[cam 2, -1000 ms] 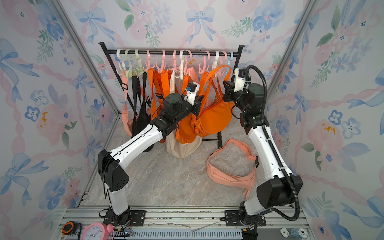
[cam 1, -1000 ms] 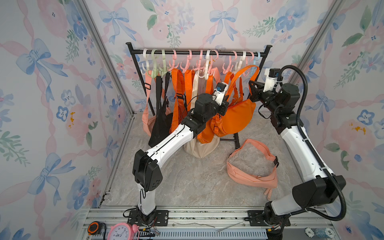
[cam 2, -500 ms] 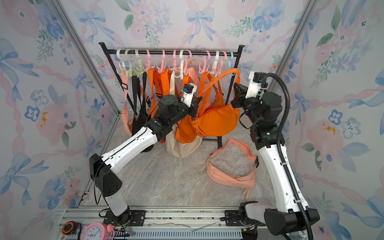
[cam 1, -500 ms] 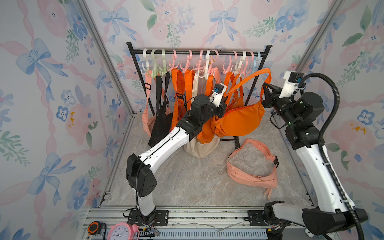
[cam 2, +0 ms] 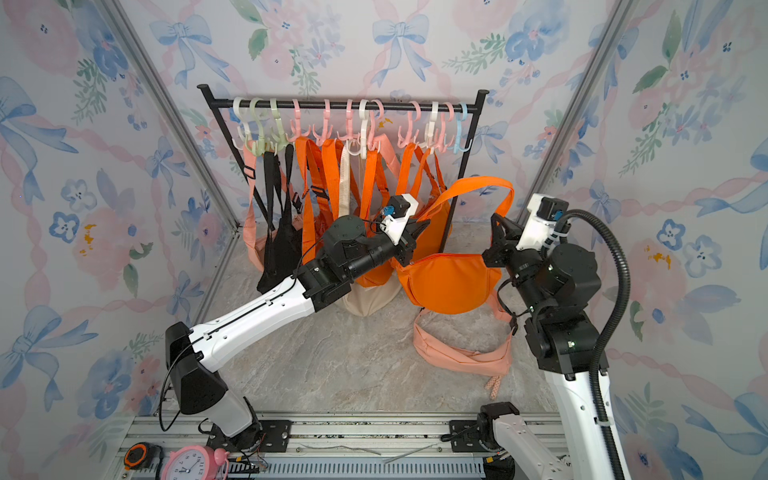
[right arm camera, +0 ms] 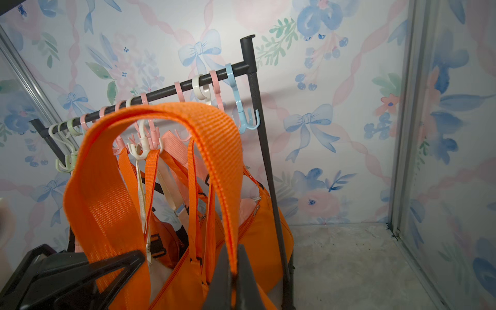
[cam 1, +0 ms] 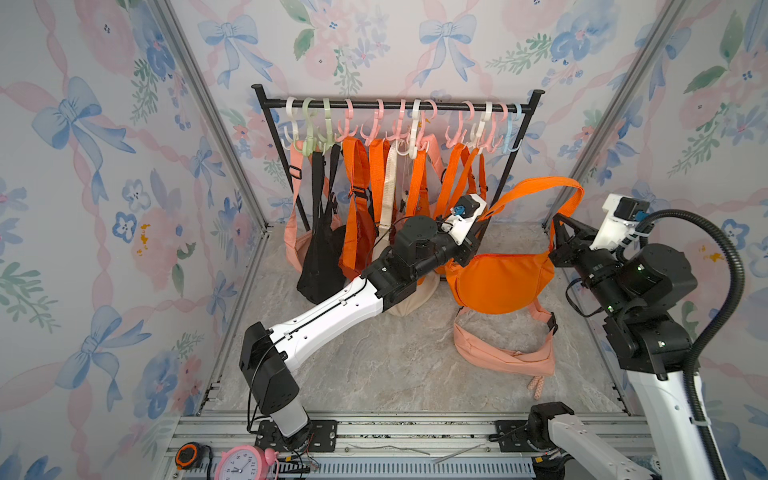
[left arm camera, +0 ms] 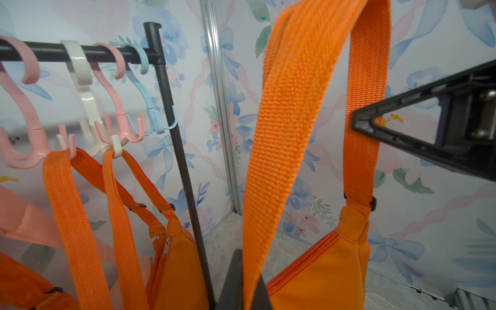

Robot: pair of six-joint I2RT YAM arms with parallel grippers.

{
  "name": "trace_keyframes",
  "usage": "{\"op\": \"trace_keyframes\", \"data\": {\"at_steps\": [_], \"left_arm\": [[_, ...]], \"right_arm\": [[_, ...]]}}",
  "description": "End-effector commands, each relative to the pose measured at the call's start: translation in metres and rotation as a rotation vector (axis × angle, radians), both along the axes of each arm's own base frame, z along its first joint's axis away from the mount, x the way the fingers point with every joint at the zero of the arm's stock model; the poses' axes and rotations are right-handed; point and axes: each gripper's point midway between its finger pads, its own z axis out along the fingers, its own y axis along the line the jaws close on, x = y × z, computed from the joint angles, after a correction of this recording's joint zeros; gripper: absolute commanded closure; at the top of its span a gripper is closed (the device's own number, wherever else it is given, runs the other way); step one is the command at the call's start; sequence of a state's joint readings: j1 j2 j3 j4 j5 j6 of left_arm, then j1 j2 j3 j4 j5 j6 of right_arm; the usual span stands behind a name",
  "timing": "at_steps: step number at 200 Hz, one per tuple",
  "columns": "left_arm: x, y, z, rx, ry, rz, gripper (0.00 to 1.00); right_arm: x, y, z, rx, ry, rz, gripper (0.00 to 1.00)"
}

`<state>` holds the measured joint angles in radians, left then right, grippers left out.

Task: Take the bag off the hook
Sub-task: Place the bag inside the bag.

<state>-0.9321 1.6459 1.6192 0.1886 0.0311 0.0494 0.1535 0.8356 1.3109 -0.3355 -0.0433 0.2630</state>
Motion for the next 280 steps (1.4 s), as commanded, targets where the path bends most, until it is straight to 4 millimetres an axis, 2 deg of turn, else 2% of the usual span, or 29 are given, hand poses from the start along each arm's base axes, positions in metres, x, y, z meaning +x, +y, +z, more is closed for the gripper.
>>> {"op": "trace_keyframes", "data": {"at_steps": [1, 56, 86, 108, 123, 140, 169, 212, 243, 280], "left_arm": [[-0.025, 0.003, 0.018, -0.037, -0.069, -0.017, 1.0], [-0.067, -0.007, 0.003, -0.037, -0.062, -0.068, 1.0], [-0.094, -0.017, -0.01, 0.014, -0.102, -0.064, 1.0], [-0.112, -0.021, -0.016, 0.002, -0.086, -0.096, 1.0], [-0.117, -0.026, -0.018, -0.024, -0.042, -0.136, 1.0], [-0.115, -0.036, -0.029, -0.014, -0.015, -0.153, 1.0], [-0.097, -0.046, -0.06, 0.02, 0.049, -0.123, 1.0], [-0.058, -0.049, -0.1, 0.033, 0.161, -0.083, 1.0], [-0.028, -0.049, -0.124, 0.05, 0.201, -0.034, 1.0], [-0.003, -0.058, -0.154, 0.093, 0.219, -0.004, 1.0]], "right_arm": [[-0.025, -0.01, -0.02, 0.006, 0.045, -0.039, 1.0], [-0.084, -0.04, -0.046, 0.007, 0.076, -0.156, 1.0], [-0.113, -0.055, -0.053, -0.011, 0.076, -0.218, 1.0], [-0.124, -0.063, -0.058, -0.023, 0.095, -0.252, 1.0], [-0.126, -0.064, -0.063, -0.009, 0.095, -0.259, 1.0], [-0.118, -0.067, -0.073, -0.001, 0.115, -0.28, 1.0], [-0.092, -0.075, -0.111, -0.02, 0.206, -0.36, 1.0], [-0.048, -0.081, -0.162, -0.012, 0.319, -0.442, 1.0], [-0.017, -0.091, -0.195, 0.072, 0.378, -0.478, 1.0], [0.005, -0.113, -0.223, 0.159, 0.444, -0.523, 1.0]]}}
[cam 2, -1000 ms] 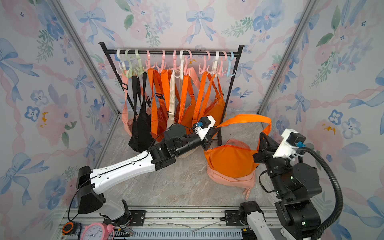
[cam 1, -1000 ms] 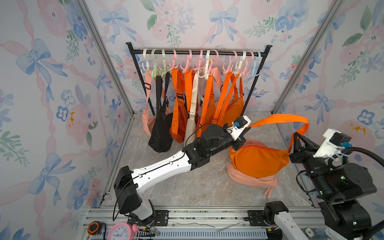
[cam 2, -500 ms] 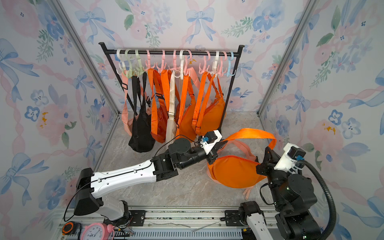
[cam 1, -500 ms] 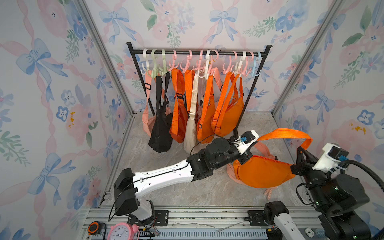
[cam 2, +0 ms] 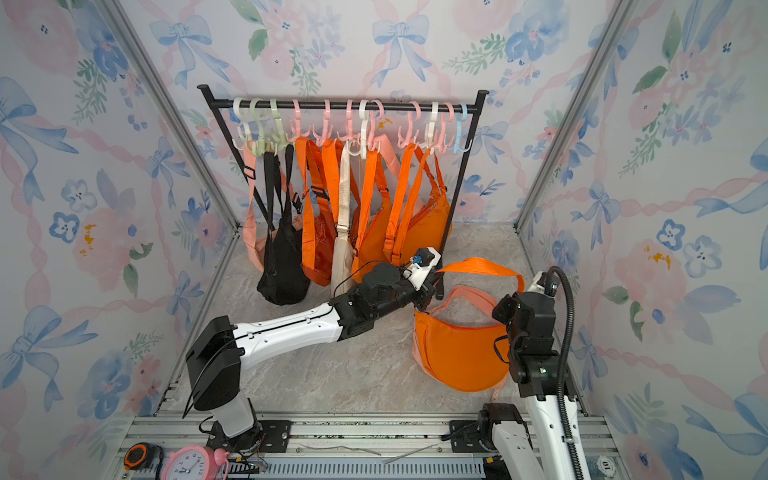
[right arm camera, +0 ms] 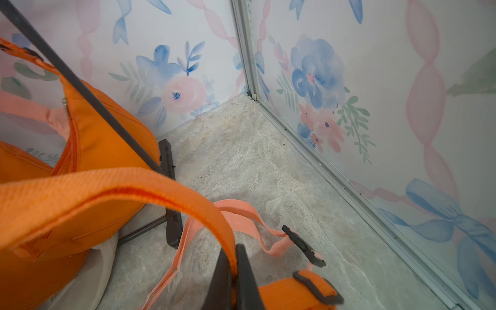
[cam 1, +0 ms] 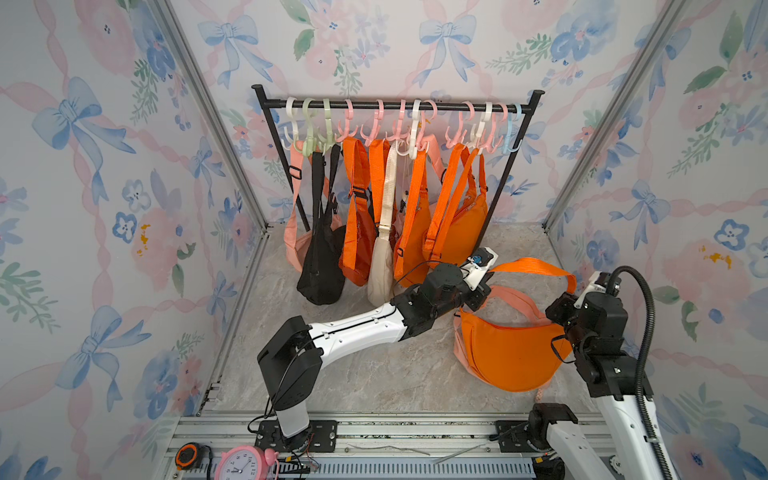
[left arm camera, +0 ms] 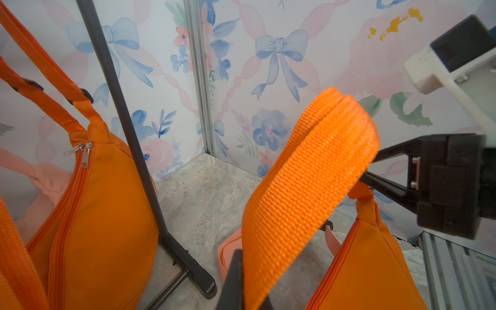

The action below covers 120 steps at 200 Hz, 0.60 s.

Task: Take the bag off the hook
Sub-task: Place the bag inside the bag.

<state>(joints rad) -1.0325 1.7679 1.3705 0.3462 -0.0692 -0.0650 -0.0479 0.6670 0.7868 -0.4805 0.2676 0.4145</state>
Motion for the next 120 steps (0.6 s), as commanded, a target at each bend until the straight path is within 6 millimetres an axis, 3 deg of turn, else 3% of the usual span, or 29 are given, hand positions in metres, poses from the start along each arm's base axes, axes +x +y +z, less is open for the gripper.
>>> {"op": "trace_keyframes", "data": {"at_steps": [1, 49, 120], "left_arm": [[0.011, -0.01, -0.005, -0.019, 0.009, -0.005, 1.0], [0.035, -0.029, -0.051, 0.025, 0.071, -0.008, 1.0], [0.069, -0.041, -0.105, 0.071, 0.133, 0.001, 1.0]], "right_arm": [[0.017, -0.006, 0.002, 0.079, -0.064, -0.014, 1.0], [0.043, -0.016, -0.034, 0.123, 0.008, -0.051, 1.0], [0.061, -0.032, -0.091, 0.15, 0.112, -0.11, 0.96]]}}
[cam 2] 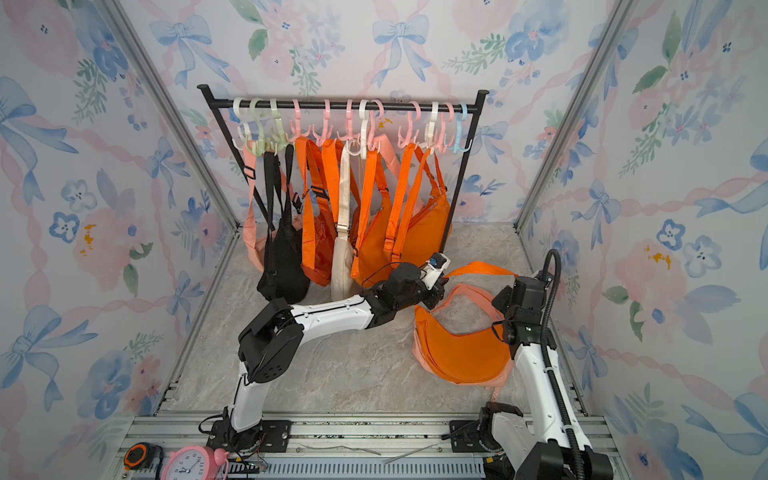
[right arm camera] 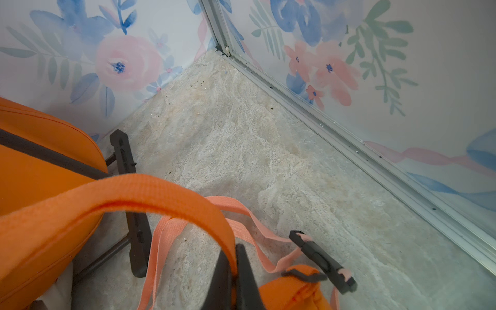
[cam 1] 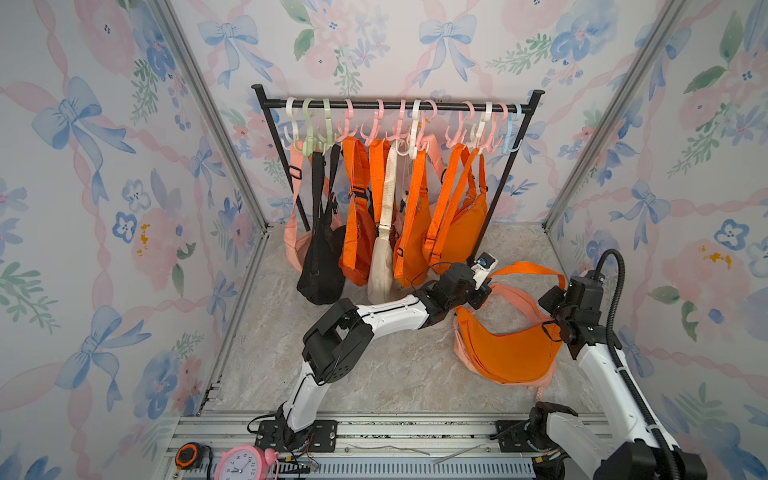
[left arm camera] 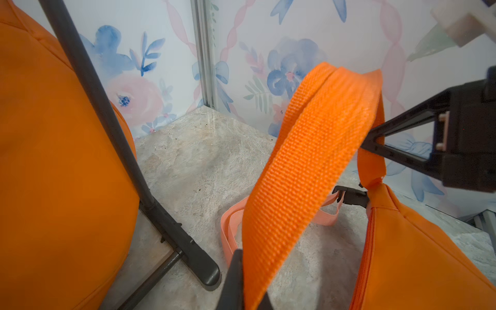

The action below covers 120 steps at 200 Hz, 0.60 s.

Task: Take the bag off the hook
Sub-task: Place the bag inside the bag.

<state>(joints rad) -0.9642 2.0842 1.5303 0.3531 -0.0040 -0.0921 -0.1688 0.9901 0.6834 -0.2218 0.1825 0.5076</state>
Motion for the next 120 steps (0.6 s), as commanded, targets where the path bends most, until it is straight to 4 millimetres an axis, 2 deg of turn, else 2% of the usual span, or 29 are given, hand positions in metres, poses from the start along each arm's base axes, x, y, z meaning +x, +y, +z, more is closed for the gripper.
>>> {"op": "trace_keyframes", "data": {"at_steps": [1, 27, 46, 66, 104, 120], "left_arm": [[0.012, -0.006, -0.002, -0.033, 0.02, -0.007, 1.0], [0.025, -0.012, -0.027, -0.016, 0.08, -0.002, 1.0], [0.03, -0.018, -0.046, -0.012, 0.12, 0.001, 0.96], [0.033, -0.025, -0.057, -0.009, 0.138, 0.0, 0.88], [0.037, -0.03, -0.071, 0.004, 0.152, -0.002, 0.62], [0.038, -0.03, -0.071, 0.008, 0.152, 0.002, 0.55]], "right_arm": [[0.008, -0.005, -0.006, 0.01, -0.021, -0.02, 0.96], [0.014, -0.007, -0.025, 0.028, 0.012, -0.027, 0.94], [0.018, -0.009, -0.036, 0.03, 0.046, -0.029, 0.94], [0.019, -0.012, -0.046, 0.028, 0.069, -0.035, 0.94], [0.028, -0.017, -0.066, 0.085, 0.103, -0.02, 0.91], [0.031, -0.019, -0.071, 0.11, 0.103, -0.015, 0.81]]}}
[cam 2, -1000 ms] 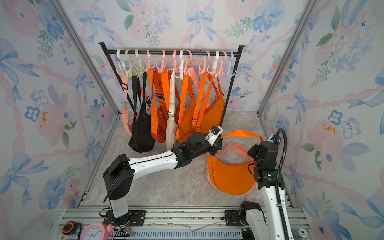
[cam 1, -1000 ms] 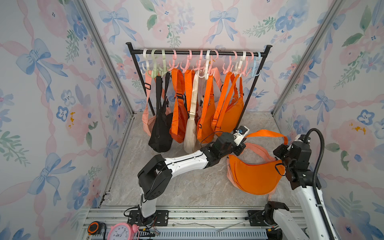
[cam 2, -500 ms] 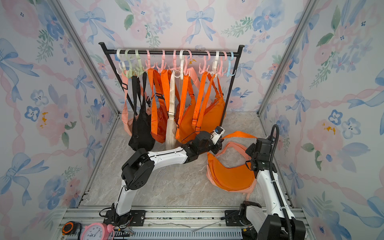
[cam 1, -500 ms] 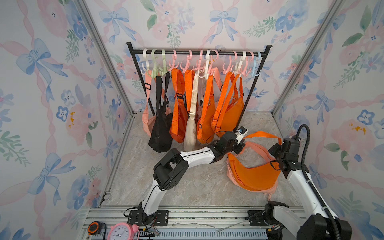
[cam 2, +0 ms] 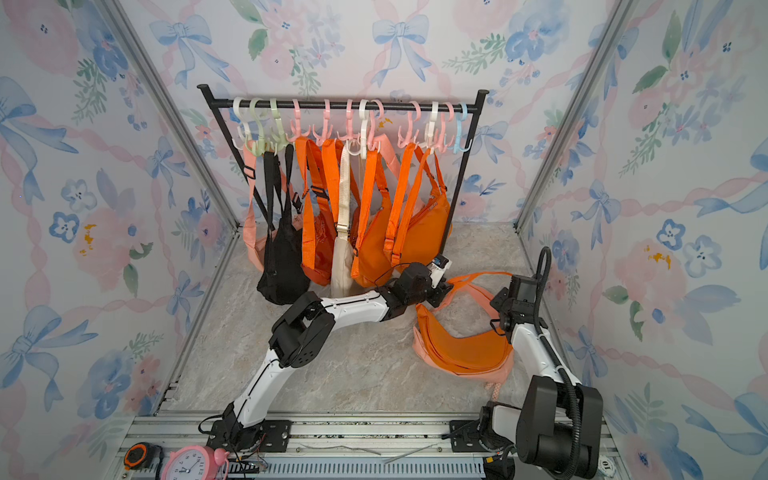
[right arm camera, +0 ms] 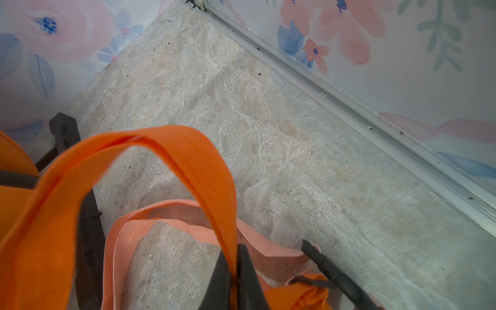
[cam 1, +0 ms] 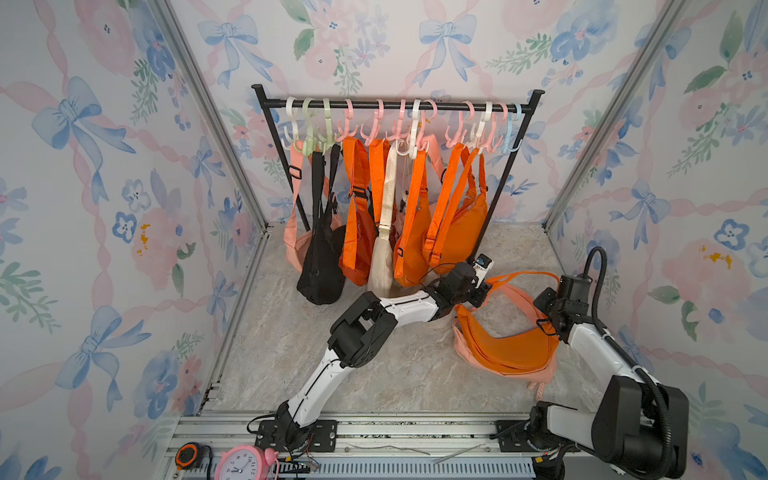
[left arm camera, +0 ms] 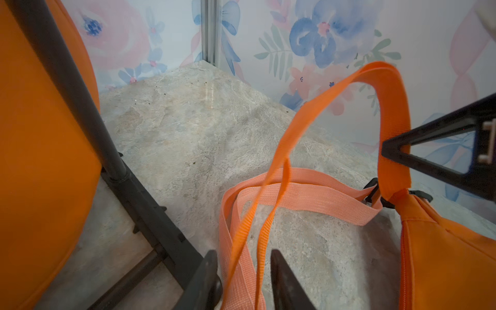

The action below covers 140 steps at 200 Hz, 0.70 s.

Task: Take the bag off the hook
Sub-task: Place the bag inside the bag.

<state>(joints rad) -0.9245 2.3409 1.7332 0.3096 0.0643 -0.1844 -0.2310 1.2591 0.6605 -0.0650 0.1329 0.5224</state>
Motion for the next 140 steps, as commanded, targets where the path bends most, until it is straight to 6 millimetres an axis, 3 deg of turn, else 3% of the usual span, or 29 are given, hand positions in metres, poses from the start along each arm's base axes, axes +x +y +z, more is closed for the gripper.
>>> {"op": "trace_keyframes", "data": {"at_steps": [1, 26, 45, 91, 140], "left_arm": [[0.003, -0.004, 0.005, -0.009, 0.004, -0.002, 0.54], [0.004, 0.0, 0.017, -0.009, -0.014, 0.024, 0.39], [0.002, 0.007, 0.028, -0.013, -0.024, 0.035, 0.38], [-0.018, 0.04, 0.072, -0.065, -0.079, 0.102, 0.36], [-0.026, 0.078, 0.128, -0.086, -0.174, 0.172, 0.35]], "right_arm": [[0.007, -0.001, -0.003, 0.044, -0.021, 0.015, 0.8], [0.011, 0.0, -0.003, 0.057, -0.029, 0.022, 0.4], [0.013, 0.002, 0.001, 0.063, -0.037, 0.036, 0.26], [0.022, 0.021, 0.039, 0.087, -0.169, 0.114, 0.16], [0.031, 0.079, 0.099, 0.004, -0.314, 0.306, 0.13]]}}
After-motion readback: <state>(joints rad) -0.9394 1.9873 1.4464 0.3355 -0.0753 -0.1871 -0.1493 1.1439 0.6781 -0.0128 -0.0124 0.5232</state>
